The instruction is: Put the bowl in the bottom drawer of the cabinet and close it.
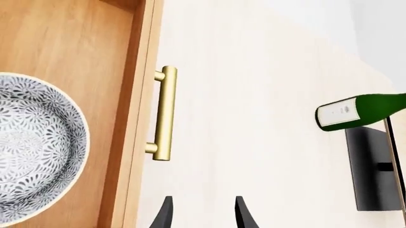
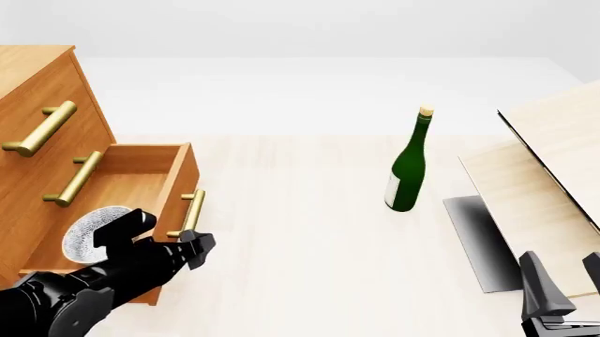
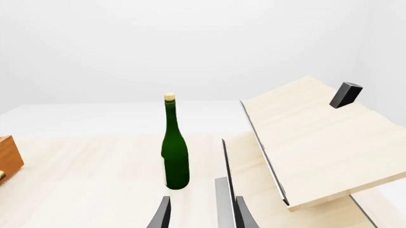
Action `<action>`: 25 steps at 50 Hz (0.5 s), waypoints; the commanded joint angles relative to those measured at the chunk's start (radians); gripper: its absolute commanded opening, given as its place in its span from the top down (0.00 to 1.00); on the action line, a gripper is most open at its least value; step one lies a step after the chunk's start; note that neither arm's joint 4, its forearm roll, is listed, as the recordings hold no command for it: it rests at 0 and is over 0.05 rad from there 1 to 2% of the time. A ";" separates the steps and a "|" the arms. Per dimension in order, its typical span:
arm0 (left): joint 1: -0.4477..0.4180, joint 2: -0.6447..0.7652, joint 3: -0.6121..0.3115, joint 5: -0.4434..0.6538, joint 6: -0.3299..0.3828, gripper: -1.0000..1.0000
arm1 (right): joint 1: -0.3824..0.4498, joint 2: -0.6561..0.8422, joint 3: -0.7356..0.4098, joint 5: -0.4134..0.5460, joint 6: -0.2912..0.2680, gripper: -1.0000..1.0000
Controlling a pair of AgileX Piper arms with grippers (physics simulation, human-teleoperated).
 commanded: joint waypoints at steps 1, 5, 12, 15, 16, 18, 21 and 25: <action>0.058 0.057 0.026 0.008 0.030 0.00 | 0.000 0.000 0.000 0.000 0.000 0.00; 0.073 0.059 0.033 0.004 0.034 0.00 | 0.000 0.000 0.000 0.000 0.000 0.00; 0.085 0.061 0.041 0.000 0.031 0.00 | 0.000 0.000 0.000 0.000 0.000 0.00; 0.103 0.065 0.047 -0.005 0.036 0.00 | 0.000 0.000 0.000 0.000 0.000 0.00; 0.109 0.068 0.050 -0.008 0.032 0.00 | 0.000 0.000 0.000 0.000 0.000 0.00; 0.114 0.069 0.052 -0.009 0.032 0.00 | 0.000 0.000 0.000 0.000 0.000 0.00; 0.121 0.071 0.054 -0.013 0.031 0.00 | 0.000 0.000 0.000 0.000 0.000 0.00; 0.129 0.072 0.057 -0.015 0.029 0.00 | 0.000 0.000 0.000 0.000 0.000 0.00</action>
